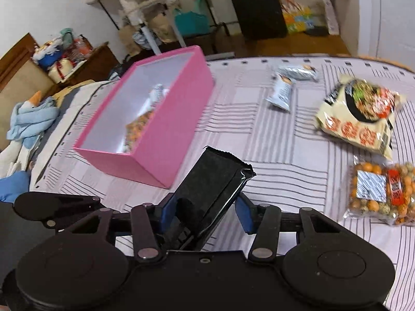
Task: Organize snacks
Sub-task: 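Carry the second black packet with the right gripper over the pink box, then open the right gripper to drop the black packet into the box, then grasp the clear bag of mixed coated peanuts with the right gripper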
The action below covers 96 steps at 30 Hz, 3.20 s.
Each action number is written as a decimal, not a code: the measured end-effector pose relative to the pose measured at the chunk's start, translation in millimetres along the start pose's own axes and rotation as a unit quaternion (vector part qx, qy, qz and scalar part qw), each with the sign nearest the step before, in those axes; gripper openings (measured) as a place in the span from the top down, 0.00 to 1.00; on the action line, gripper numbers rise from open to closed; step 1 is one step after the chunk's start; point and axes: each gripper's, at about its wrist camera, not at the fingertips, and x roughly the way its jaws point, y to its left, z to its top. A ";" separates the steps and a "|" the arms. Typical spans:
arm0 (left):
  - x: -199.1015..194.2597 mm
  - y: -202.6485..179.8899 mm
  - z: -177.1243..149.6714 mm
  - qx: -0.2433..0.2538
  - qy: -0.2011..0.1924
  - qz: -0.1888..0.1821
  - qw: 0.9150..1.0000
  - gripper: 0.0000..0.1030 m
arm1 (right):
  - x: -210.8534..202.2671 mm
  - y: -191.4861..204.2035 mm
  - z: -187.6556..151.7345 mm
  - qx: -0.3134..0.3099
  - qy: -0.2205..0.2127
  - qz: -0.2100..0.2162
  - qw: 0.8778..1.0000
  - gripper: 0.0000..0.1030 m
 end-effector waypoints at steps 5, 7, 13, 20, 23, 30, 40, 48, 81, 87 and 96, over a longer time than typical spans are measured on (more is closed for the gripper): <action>-27.9 8.8 -4.6 -0.005 -0.021 0.013 1.000 0.56 | -7.7 27.8 8.4 -0.024 -0.013 0.004 1.000 0.47; -38.4 13.8 -6.7 -0.007 -0.029 0.022 0.999 0.56 | -9.5 40.1 12.3 -0.041 -0.018 0.005 0.999 0.47; -66.6 47.1 -10.7 -0.035 -0.062 0.049 0.996 0.56 | -6.5 83.6 35.9 -0.098 -0.031 0.021 0.994 0.51; -83.7 103.2 -5.1 -0.064 -0.123 0.097 0.986 0.56 | 25.2 110.5 78.5 -0.118 -0.076 0.072 0.987 0.58; -79.8 138.4 0.1 -0.097 -0.128 0.085 0.983 0.56 | 45.0 112.1 95.1 -0.101 -0.078 0.098 0.987 0.64; -35.8 191.6 19.7 -0.120 -0.079 0.092 0.985 0.56 | 106.7 113.1 113.6 -0.075 -0.041 0.094 0.992 0.65; 0.9 197.3 13.8 -0.111 -0.025 0.148 0.982 0.53 | 147.1 102.5 103.2 -0.039 -0.020 0.047 0.998 0.62; -27.2 182.4 7.7 -0.110 -0.037 0.141 0.983 0.53 | 89.2 80.0 95.3 -0.047 -0.037 0.012 0.998 0.62; -39.4 7.1 51.5 0.020 -0.035 0.056 0.998 0.45 | -100.3 -84.0 29.5 0.075 -0.107 -0.055 0.990 0.28; 1.5 -16.5 69.4 0.021 -0.027 0.021 0.999 0.41 | -81.0 -146.3 13.2 0.152 -0.088 -0.114 0.978 0.24; 79.5 -59.9 105.8 0.031 -0.035 -0.022 0.999 0.35 | -44.5 -247.2 -23.6 0.327 -0.043 -0.136 0.934 0.24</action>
